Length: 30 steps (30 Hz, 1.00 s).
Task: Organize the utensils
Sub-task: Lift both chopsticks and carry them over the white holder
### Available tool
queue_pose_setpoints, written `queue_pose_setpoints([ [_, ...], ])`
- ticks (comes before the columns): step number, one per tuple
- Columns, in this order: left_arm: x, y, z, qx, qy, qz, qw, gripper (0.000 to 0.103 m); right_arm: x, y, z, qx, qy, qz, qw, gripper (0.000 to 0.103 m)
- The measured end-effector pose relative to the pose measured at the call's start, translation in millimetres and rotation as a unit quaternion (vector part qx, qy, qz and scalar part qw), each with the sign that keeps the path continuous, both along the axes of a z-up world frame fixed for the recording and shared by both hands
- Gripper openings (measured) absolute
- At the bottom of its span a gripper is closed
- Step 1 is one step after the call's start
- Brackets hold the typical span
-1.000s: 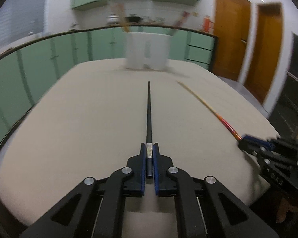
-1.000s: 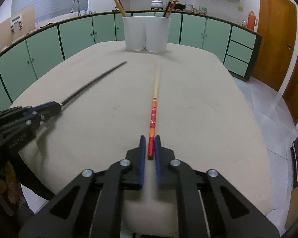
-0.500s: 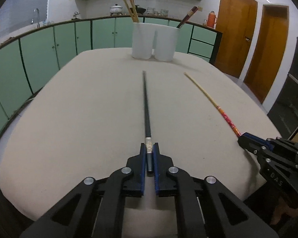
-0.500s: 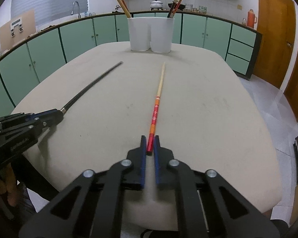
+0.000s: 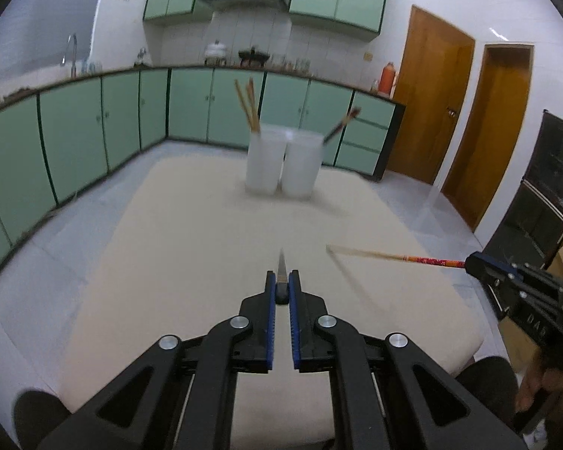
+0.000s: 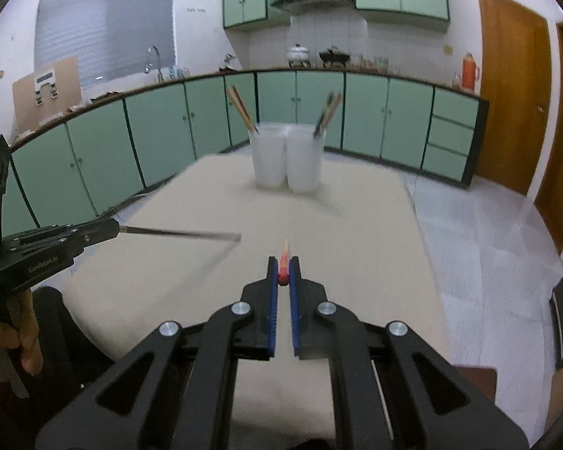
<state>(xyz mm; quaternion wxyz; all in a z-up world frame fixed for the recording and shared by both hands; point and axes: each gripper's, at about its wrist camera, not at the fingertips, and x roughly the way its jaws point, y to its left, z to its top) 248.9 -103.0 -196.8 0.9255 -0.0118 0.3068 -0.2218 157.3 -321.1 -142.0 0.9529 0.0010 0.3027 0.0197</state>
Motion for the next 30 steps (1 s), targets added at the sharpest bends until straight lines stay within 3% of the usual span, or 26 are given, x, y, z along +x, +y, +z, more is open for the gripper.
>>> queue_pose_setpoints([
  [7, 26.2, -2.7, 43.9, 0.013, -0.022, -0.026, 0.9993, 0.007, 39.4, 4.5, 49.8, -0.017, -0.006, 0.041, 0.999, 0.005],
  [15, 88.5, -16.9, 63.0, 0.016, 0.024, -0.06, 0.9978, 0.007, 105.5, 8.8, 70.9, -0.041, 0.018, 0.072, 0.996, 0.005],
  [22, 128.6, -19.9, 72.6, 0.005, 0.063, -0.084, 0.9944, 0.007, 157.6, -1.8, 87.9, -0.027, 0.06, 0.079, 0.995, 0.005],
  [30, 139.0, -32.9, 88.2, 0.028, 0.029, -0.105, 0.9936, 0.007, 166.2, -5.2, 107.0, -0.026, 0.059, 0.083, 0.994, 0.005],
])
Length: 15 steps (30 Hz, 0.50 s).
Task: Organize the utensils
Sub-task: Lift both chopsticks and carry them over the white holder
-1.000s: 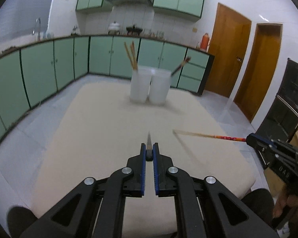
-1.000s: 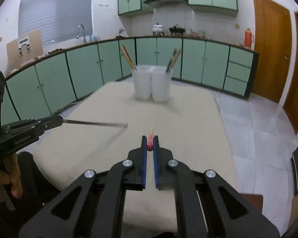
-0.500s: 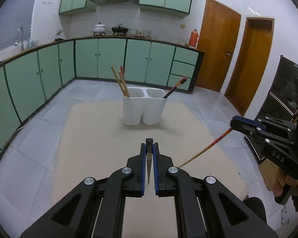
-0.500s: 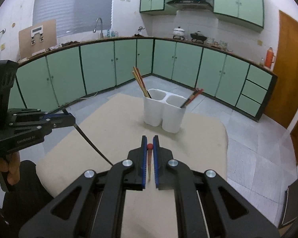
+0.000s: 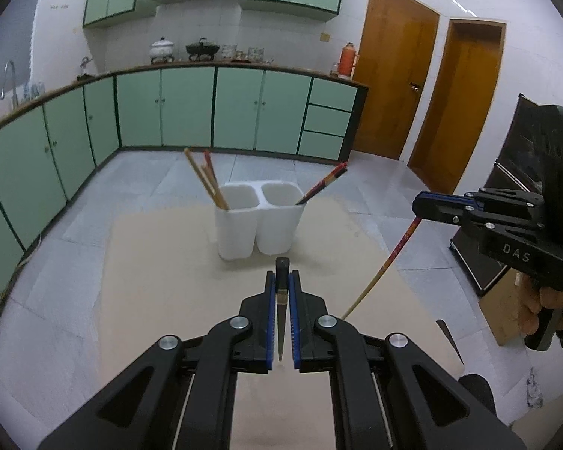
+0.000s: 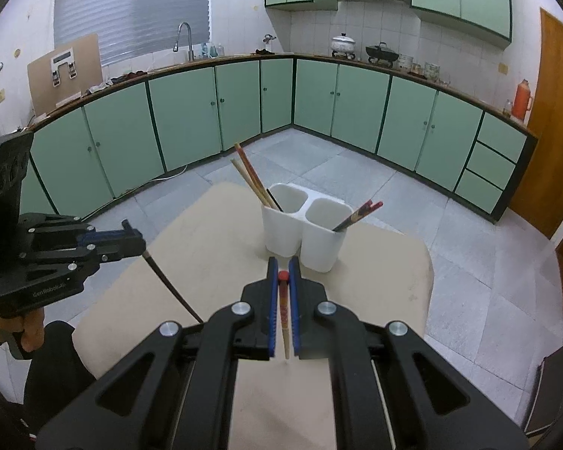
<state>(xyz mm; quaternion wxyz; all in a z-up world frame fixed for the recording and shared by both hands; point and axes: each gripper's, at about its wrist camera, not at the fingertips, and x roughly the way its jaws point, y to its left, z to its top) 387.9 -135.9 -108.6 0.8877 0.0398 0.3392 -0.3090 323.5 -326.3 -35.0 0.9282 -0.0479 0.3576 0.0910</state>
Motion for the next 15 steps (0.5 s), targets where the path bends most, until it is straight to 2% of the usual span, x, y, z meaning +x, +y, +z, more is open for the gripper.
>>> queue_pose_setpoints([
  [5, 12.3, -7.7, 31.6, -0.001, -0.033, -0.006, 0.9994, 0.007, 12.4, 1.2, 19.5, -0.008, -0.005, 0.003, 1.0, 0.005],
  [15, 47.2, -26.0, 113.3, -0.014, -0.113, 0.011, 0.9934, 0.007, 61.3, -10.0, 96.6, 0.012, -0.042, -0.013, 0.999, 0.005],
])
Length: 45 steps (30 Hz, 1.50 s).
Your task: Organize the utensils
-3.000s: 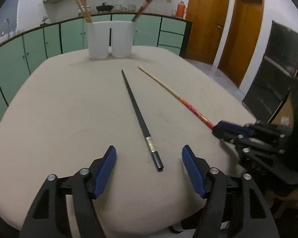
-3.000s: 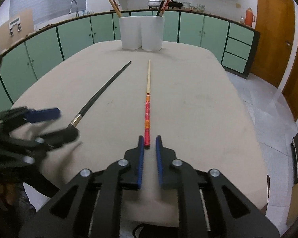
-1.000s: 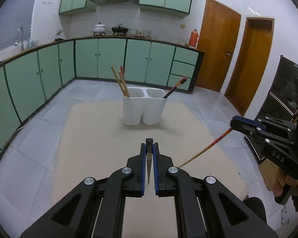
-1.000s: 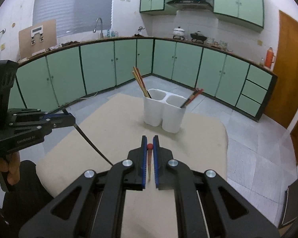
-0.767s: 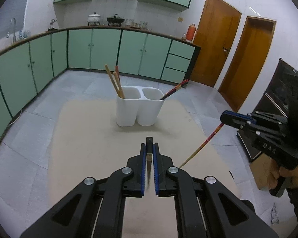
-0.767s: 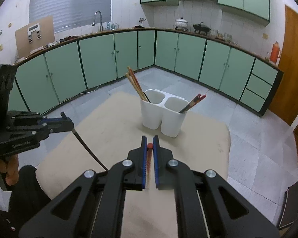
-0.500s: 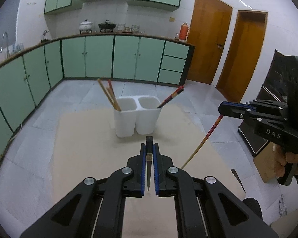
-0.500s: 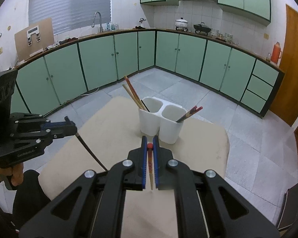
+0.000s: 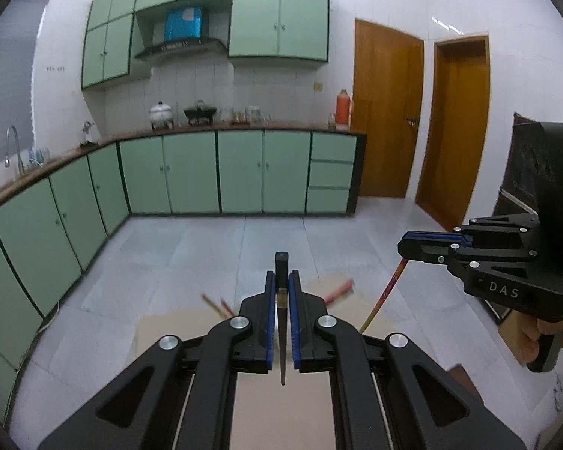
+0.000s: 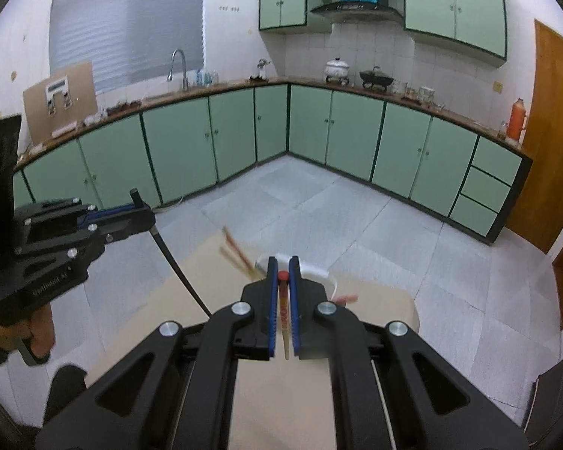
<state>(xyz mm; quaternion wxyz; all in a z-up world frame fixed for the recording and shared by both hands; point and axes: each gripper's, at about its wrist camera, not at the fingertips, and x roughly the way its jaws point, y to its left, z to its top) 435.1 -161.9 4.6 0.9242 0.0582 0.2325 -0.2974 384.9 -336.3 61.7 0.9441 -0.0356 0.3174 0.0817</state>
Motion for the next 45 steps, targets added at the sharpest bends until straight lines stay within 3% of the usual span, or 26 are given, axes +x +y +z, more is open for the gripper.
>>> queue_pose_setpoints([
  [5, 28.4, -8.8, 16.0, -0.017, -0.01, 0.014, 0.9997, 0.007, 29.9, -4.5, 24.2, 0.008, -0.019, -0.009, 1.0, 0.005],
  [12, 79.1, -22.7, 11.2, -0.039, -0.028, 0.041, 0.998, 0.007, 73.6, -6.1, 21.3, 0.008, -0.024, -0.022, 0.999, 0.005],
  [19, 119.6, -39.9, -25.8, -0.038, -0.036, 0.059, 0.9969, 0.007, 123.7, -19.6, -20.8, 0.011, -0.002, -0.045, 0.999, 0.005],
  [28, 147.3, -42.6, -99.1, -0.032, 0.021, 0.061, 0.9974, 0.007, 146.1, -37.1, -91.4, 0.023, 0.05, -0.054, 0.997, 0.005],
  [32, 143.9, -39.2, -112.1, -0.023, 0.031, 0.058, 0.9976, 0.007, 142.5, -35.4, -107.9, 0.026, 0.063, -0.059, 0.996, 0.013],
  [34, 139.6, -33.5, -110.3, -0.023, 0.03, 0.059, 0.9975, 0.016, 137.4, -33.9, -108.3, 0.027, 0.06, -0.061, 0.996, 0.025],
  [36, 135.2, -26.3, -105.6, -0.027, 0.026, 0.067, 0.9971, 0.045, 133.5, -32.9, -105.6, 0.03, 0.056, -0.063, 0.996, 0.025],
  [41, 116.3, -1.6, -86.9, -0.033, 0.017, 0.086, 0.9956, 0.064, 109.2, -36.1, -88.0, 0.038, 0.031, -0.078, 0.996, 0.039],
  [43, 104.6, 9.5, -83.7, -0.026, 0.019, 0.096, 0.9948, 0.071, 90.9, -39.0, -78.2, 0.044, 0.012, -0.094, 0.995, 0.06],
  [45, 91.1, 20.9, -83.2, -0.019, 0.02, 0.102, 0.9944, 0.08, 70.2, -41.5, -69.4, 0.048, -0.01, -0.113, 0.992, 0.073],
])
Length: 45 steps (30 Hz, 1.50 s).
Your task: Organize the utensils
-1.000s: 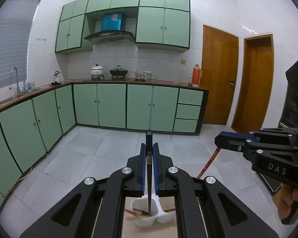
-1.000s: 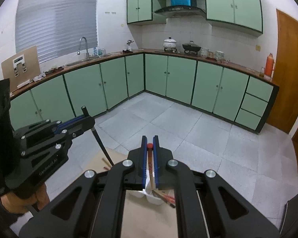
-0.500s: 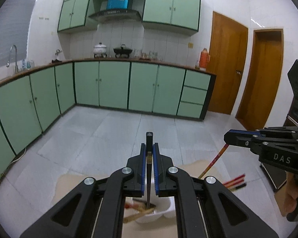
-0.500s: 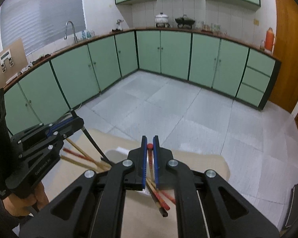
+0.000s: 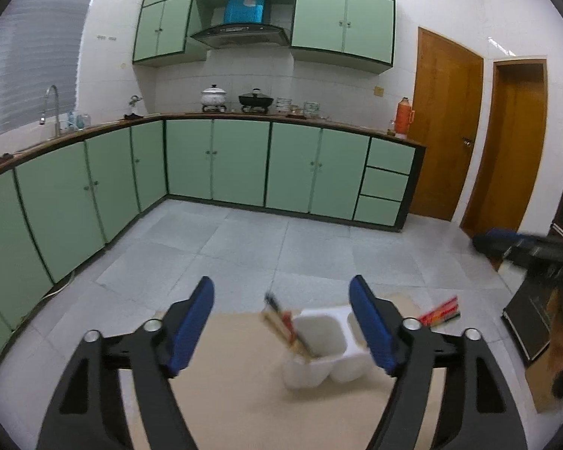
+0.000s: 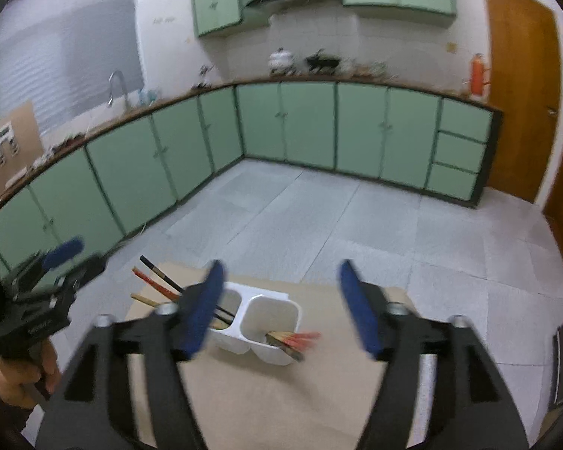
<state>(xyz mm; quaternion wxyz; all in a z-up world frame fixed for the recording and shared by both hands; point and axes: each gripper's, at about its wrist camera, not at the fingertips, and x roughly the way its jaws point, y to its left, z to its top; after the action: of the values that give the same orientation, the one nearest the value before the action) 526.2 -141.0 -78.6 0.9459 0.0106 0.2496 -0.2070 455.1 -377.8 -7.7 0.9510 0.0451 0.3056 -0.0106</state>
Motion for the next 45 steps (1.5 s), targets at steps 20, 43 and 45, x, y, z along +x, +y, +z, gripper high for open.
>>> queue_pose_setpoints([
  [20, -217.4, 94.3, -13.7, 0.039, 0.008, 0.078, 0.9962, 0.097, -262.1, 71.4, -55.6, -0.046, -0.064, -0.058, 0.995, 0.097],
  [43, -400.8, 113.9, 8.7, 0.033, -0.033, 0.093, 0.9946, 0.097, -413.1, 139.7, -54.4, -0.005, -0.058, -0.041, 0.997, 0.097],
  [45, -413.1, 117.4, 8.3, 0.026, -0.029, 0.088, 0.9954, 0.097, -426.3, 143.5, -51.0, -0.011, -0.063, -0.046, 0.997, 0.097],
])
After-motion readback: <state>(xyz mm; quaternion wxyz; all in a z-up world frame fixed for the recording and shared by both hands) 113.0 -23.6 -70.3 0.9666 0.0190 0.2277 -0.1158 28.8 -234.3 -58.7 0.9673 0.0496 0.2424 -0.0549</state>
